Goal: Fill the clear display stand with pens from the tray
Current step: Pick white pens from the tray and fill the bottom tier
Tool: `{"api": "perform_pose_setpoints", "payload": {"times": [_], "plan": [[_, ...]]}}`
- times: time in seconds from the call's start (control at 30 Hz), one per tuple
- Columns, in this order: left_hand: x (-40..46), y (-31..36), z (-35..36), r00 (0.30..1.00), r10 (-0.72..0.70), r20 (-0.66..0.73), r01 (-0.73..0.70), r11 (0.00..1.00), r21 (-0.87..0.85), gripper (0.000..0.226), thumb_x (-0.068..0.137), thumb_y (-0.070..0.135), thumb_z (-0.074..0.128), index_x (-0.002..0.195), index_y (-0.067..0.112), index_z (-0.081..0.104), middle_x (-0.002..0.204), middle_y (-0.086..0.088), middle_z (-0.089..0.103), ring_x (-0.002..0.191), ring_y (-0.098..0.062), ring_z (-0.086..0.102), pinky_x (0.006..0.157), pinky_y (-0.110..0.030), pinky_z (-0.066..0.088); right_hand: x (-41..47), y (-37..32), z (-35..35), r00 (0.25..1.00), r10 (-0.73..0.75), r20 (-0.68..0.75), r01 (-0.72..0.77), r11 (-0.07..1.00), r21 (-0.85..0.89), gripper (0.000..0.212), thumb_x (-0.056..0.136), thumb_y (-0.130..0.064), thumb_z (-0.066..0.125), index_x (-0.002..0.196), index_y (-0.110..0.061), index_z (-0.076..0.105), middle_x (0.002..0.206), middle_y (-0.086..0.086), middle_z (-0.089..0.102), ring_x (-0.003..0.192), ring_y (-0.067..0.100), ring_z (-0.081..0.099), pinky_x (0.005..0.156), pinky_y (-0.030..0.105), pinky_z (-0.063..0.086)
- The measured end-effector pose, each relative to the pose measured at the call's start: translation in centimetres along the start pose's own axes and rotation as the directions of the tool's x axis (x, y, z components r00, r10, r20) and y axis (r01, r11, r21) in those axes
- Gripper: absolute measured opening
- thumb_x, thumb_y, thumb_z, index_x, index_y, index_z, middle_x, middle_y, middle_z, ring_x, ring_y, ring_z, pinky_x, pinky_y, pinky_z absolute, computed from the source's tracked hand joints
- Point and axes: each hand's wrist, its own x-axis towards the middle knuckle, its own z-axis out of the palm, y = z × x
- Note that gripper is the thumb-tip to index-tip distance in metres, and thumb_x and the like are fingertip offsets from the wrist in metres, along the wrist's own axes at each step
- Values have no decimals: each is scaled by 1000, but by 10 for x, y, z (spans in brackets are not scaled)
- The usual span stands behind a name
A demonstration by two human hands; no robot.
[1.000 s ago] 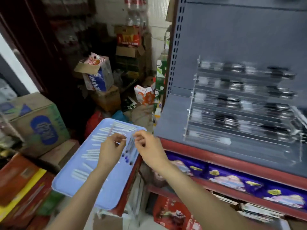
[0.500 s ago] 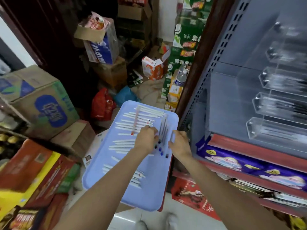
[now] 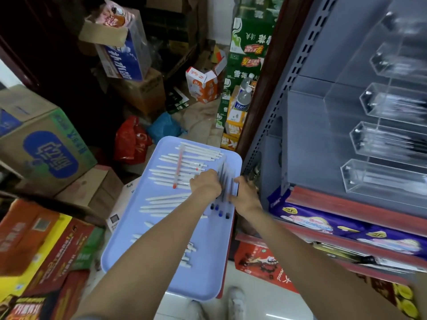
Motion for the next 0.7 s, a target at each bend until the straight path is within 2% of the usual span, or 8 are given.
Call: {"api": "perform_pose_setpoints", "payload": {"times": [0.13,0.2,0.27,0.4,0.47,0.53,0.6,0.7], "plan": [[-7,-3,-4,1000,17,7,-16,994,-109,20,88,7,51,108,4,54,114,-14,59,108,-32,57,88,-38,46,-3,-1,-4,999,-9,38,9,1000,-3,52,91,-12,56,138,-13,34,137,16,35,123,32,44,90,28,40],[-9,-9,-8,999,40,1,-39,969,-244,9,90,10,52,86,3,56,100,-17,63,97,-33,60,82,-40,48,-7,-5,-7,999,-25,29,26,1000,-16,52,93,-14,54,140,-13,31,136,16,33,122,32,44,93,30,40],[-17,-21,-16,995,94,-36,-101,934,-342,26,92,16,52,67,7,52,77,-13,60,81,-30,58,75,-38,48,-14,-13,-11,996,-85,-15,85,996,-2,52,95,-19,51,142,-14,29,135,15,33,123,31,44,97,30,38],[-50,-55,-33,956,239,-169,-289,862,-417,18,93,16,51,77,10,58,76,-7,62,79,-27,57,70,-29,40,-35,-45,-31,963,-264,-54,268,918,292,60,95,-24,51,147,-19,20,132,7,43,103,21,55,84,28,45],[-69,-64,-46,923,293,-250,-378,816,-438,15,93,13,51,82,6,58,75,-10,61,74,-27,54,62,-22,35,-49,-61,-46,934,-326,-144,355,815,457,55,95,-24,51,144,-20,26,111,-2,55,91,17,61,72,29,52],[-87,-60,-61,880,350,-321,-464,779,-423,18,93,12,51,75,10,54,68,-5,54,68,-22,47,59,-16,34,-64,-70,-64,895,-354,-271,445,733,515,40,96,-22,50,134,-17,38,93,-8,58,76,5,62,64,26,52],[-102,-46,-73,834,407,-373,-538,753,-379,20,93,11,51,74,10,53,67,-4,51,67,-19,45,63,-21,35,-80,-70,-86,864,-348,-365,500,682,534,28,96,-21,50,123,-15,46,87,-9,60,68,0,61,59,21,50],[-122,-12,-82,763,486,-426,-627,716,-305,12,93,14,53,92,9,64,79,-9,58,77,-23,54,74,-33,43,-103,-51,-126,830,-351,-433,553,613,564,18,95,-19,51,113,-19,49,88,-4,62,69,4,62,56,20,48]]}}
